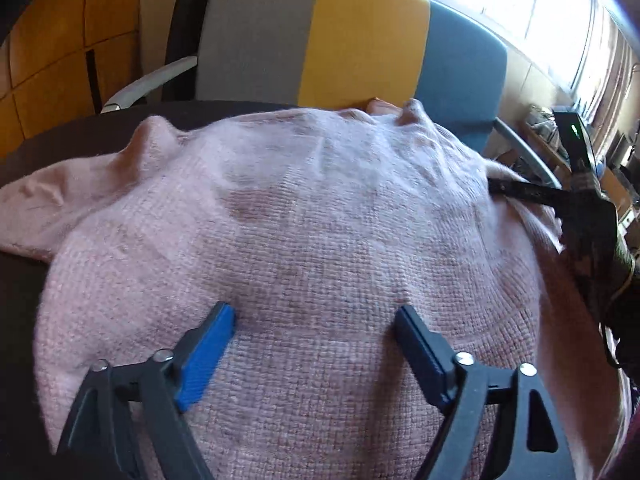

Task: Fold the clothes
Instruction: 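Spread the pink sweater flat on the table with both grippers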

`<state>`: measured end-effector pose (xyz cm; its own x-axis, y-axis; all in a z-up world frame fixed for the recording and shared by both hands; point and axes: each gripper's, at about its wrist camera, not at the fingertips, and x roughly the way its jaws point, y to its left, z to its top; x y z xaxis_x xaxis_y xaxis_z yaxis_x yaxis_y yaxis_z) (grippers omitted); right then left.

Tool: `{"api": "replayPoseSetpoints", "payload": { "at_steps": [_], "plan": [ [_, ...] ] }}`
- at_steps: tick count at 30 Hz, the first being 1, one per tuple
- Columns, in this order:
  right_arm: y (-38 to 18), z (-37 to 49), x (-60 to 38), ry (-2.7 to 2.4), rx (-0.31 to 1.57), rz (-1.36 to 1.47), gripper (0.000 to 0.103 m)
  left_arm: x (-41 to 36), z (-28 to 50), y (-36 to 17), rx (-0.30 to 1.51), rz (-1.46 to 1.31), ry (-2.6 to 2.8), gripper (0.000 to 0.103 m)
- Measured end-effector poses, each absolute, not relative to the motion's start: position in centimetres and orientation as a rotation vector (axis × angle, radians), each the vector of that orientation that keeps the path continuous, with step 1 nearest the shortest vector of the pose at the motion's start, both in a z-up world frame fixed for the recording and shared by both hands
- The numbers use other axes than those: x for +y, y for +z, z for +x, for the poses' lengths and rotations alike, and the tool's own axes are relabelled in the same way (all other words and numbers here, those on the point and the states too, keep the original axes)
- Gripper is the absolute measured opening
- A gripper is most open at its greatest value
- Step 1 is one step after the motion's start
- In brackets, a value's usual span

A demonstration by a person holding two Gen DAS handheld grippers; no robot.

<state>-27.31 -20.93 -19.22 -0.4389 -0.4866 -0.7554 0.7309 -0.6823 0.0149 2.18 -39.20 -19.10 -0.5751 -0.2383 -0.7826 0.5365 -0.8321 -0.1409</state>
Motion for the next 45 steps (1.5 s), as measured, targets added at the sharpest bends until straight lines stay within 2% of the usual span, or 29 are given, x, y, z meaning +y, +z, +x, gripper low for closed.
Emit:
{"api": "replayPoseSetpoints", "payload": {
  "at_steps": [3, 6, 8, 9, 14, 15, 16, 18, 21, 27, 29, 31, 33, 37, 39, 43, 45],
  "plan": [
    [-19.0, -27.5, -23.3, -2.15, 0.504, 0.917, 0.036, -39.3, 1.3, -19.2, 0.5, 1.111, -2.372, 0.095],
    [-18.6, -27.8, -23.6, -2.15, 0.517, 0.908, 0.04, -39.7, 1.3, -19.2, 0.522, 1.099, -2.372, 0.097],
    [-18.0, -27.7, -22.8, -2.173, 0.524, 0.933, 0.051, -39.6, 1.4, -19.1, 0.518, 1.098, -2.371, 0.097],
    [-17.7, -27.7, -22.5, -2.185, 0.527, 0.946, 0.061, -39.6, 1.4, -19.1, 0.515, 1.099, -2.371, 0.097],
    [-14.9, -24.1, -17.7, -2.164, 0.436, 0.97, 0.062, -39.6, 1.9, -18.8, 0.543, 1.089, -2.382, 0.096],
    [-14.2, -22.9, -16.5, -2.144, 0.416, 0.963, 0.062, -39.7, 2.3, -18.5, 0.565, 1.082, -2.383, 0.093],
    [-13.9, -21.7, -15.8, -2.121, 0.416, 0.961, 0.062, -39.9, 3.0, -18.2, 0.606, 1.069, -2.382, 0.082],
    [-13.6, -19.0, -13.6, -2.068, 0.417, 0.957, 0.062, -40.4, 4.6, -17.6, 0.693, 1.041, -2.379, 0.076],
    [-13.9, -15.4, -10.8, -1.998, 0.402, 0.97, 0.062, -41.0, 8.0, -17.6, 0.81, 1.02, -2.367, 0.076],
    [-17.2, -9.9, -5.7, -1.933, 0.424, 1.084, 0.068, -40.1, 13.0, -17.8, 0.671, 1.065, -2.305, 0.075],
    [-17.7, -8.4, -3.8, -1.988, 0.484, 1.023, 0.074, -39.9, 14.9, -18.1, 0.617, 1.078, -2.275, 0.075],
    [-18.0, -8.1, -1.7, -2.014, 0.47, 1.026, 0.083, -39.2, 15.7, -18.4, 0.572, 1.078, -2.275, 0.074],
    [-18.2, -7.7, 0.0, -2.039, 0.474, 1.007, 0.088, -38.3, 16.7, -18.7, 0.536, 1.074, -2.279, 0.074],
    [-18.5, -7.0, 2.7, -2.06, 0.494, 0.962, 0.095, -36.5, 19.3, -18.8, 0.583, 1.029, -2.298, 0.074],
    [-18.5, -6.8, 3.2, -2.064, 0.502, 0.96, 0.096, -36.0, 20.4, -18.6, 0.647, 1.005, -2.303, 0.074],
    [-18.5, -6.3, 3.9, -2.053, 0.514, 0.987, 0.098, -37.4, 23.0, -17.5, 0.9, 0.941, -2.287, 0.054],
    [-18.2, -6.6, 3.8, -2.048, 0.529, 1.02, 0.099, -38.3, 23.7, -16.8, 0.954, 0.91, -2.274, 0.052]
  ]
}}
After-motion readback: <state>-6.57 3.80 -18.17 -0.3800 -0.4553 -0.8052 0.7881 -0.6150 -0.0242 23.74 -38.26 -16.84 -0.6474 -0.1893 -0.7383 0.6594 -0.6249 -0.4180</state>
